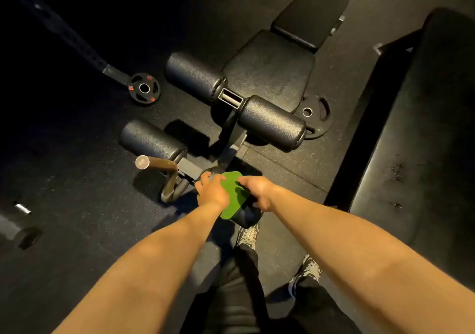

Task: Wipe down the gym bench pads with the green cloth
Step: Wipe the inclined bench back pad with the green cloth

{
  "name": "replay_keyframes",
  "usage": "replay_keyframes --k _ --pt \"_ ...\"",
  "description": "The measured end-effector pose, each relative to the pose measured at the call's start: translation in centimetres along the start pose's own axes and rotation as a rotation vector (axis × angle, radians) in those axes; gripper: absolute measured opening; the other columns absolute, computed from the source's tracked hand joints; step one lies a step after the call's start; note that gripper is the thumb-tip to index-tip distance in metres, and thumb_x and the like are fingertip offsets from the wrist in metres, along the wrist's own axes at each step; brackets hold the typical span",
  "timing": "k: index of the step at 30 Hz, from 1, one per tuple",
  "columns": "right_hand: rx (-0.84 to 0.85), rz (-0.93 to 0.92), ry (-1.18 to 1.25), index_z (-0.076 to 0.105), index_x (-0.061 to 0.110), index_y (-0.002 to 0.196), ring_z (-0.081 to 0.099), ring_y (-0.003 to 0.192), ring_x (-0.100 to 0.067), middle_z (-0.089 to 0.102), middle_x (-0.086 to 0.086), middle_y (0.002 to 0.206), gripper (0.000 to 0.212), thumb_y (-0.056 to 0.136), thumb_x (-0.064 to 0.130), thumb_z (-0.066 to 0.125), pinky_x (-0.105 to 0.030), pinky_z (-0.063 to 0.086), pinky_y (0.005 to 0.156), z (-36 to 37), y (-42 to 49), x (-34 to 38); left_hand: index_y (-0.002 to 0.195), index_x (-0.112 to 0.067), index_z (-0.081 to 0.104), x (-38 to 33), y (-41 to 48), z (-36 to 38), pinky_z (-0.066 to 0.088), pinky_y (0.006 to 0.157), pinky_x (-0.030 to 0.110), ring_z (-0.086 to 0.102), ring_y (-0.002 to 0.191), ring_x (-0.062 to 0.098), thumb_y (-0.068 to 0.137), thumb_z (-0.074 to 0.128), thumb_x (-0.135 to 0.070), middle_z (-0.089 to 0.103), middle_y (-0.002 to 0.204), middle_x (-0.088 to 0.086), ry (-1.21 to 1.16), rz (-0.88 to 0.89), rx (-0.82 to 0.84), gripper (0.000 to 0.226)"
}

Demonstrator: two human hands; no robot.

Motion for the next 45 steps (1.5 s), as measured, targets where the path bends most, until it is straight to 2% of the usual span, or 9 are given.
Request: replay_keyframes --k 8,13,19,24,28,32,35,38,45 --pt "-0.045 -0.004 -0.006 0.061 0.006 0.125 0.058 0.119 -0.028 0.061 -0.011 0.131 0.036 0.098 0.028 0.054 -0.036 0.045 0.099 -0.7 0.4 -1.2 0.137 -0.021 0.047 -0.7 0.3 0.7 0.046 0.099 0.051 0.05 0.124 0.035 0.099 0.049 -0.024 0.052 0.135 0.011 -0.004 -0.018 -0.012 0.038" --pt "-0.054 -0.02 0.125 0.065 0.015 0.114 0.052 0.089 -0.016 0.061 -0.001 0.102 0.024 0.1 0.023 0.047 -0.029 0.04 0.076 -3.5 -2.3 -2.4 0.113 -0.005 0.071 -4.7 -1.3 2.2 0.05 0.092 0.044 0.063 0.109 0.038 0.099 0.052 -0.027 0.069 0.114 0.019 -0.048 0.092 0.143 0.032" --pt "-0.175 -0.22 0.222 0.049 0.033 0.135 0.046 0.077 -0.015 0.061 -0.005 0.099 0.052 0.095 0.002 0.038 -0.026 0.034 0.062 -10.3 -7.0 -2.4 0.12 -0.002 0.065 -13.5 -4.7 3.2 0.043 0.084 0.031 0.061 0.106 0.031 0.096 0.056 -0.012 0.066 0.116 0.012 -0.104 0.26 0.229 0.027" --pt "-0.362 -0.34 0.342 0.042 0.023 0.145 0.049 0.078 -0.012 0.058 -0.006 0.121 0.054 0.096 0.0 0.048 -0.019 0.036 0.054 -20.5 -13.3 -5.7 0.12 -0.015 0.053 -23.8 -10.7 6.5 0.049 0.097 0.04 0.06 0.112 0.031 0.09 0.063 -0.014 0.064 0.12 0.012 -0.021 0.46 0.334 0.032" --pt "-0.474 -0.373 0.503 0.036 0.026 0.147 0.044 0.066 -0.01 0.057 -0.011 0.1 0.059 0.097 -0.003 0.045 -0.012 0.034 0.04 -28.9 -18.9 -11.2 0.113 -0.02 0.044 -32.5 -18.4 10.1 0.051 0.083 0.035 0.06 0.091 0.019 0.09 0.068 -0.009 0.063 0.105 0.006 -0.044 0.683 0.479 0.035" --pt "-0.539 -0.415 0.702 0.039 0.037 0.145 0.052 0.086 -0.018 0.058 -0.011 0.123 0.059 0.097 0.003 0.043 -0.025 0.04 0.059 -38.4 -23.2 -18.7 0.129 -0.026 0.038 -40.4 -27.0 16.7 0.037 0.054 0.021 0.047 0.066 0.01 0.099 0.056 -0.01 0.055 0.09 0.004 0.03 0.902 0.551 0.038" --pt "-0.597 -0.512 0.83 0.053 0.038 0.13 0.063 0.091 -0.017 0.066 -0.005 0.12 0.047 0.097 0.005 0.049 -0.024 0.046 0.058 -45.0 -26.1 -24.5 0.136 -0.039 0.04 -45.0 -33.9 22.2 0.044 0.07 0.024 0.055 0.079 0.011 0.101 0.054 -0.011 0.057 0.105 0.003 0.031 1.011 0.586 0.047" --pt "-0.731 -0.585 0.94 0.066 0.032 0.11 0.062 0.108 -0.022 0.067 -0.004 0.119 0.033 0.098 0.006 0.05 -0.031 0.052 0.083 -52.5 -30.0 -32.2 0.137 -0.034 0.051 -48.9 -42.0 29.2 0.043 0.091 0.025 0.055 0.106 0.012 0.098 0.058 -0.01 0.057 0.126 -0.005 0.132 1.092 0.61 0.047" --pt "-1.028 -0.632 0.993 0.072 0.025 0.094 0.063 0.106 -0.019 0.068 -0.003 0.111 0.045 0.091 -0.009 0.044 -0.04 0.052 0.099 -66.1 -38.8 -46.9 0.149 -0.022 0.043 -56.3 -55.0 42.6 0.026 0.102 0.019 0.042 0.129 0.018 0.09 0.069 -0.016 0.039 0.139 0.003 0.493 1.34 0.586 0.065"
Point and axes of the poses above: each hand's wrist, its own y-axis towards the middle knuckle, its own z-axis out of the palm, x = y × z, the point moved 5 cm from there along y, towards the middle knuckle
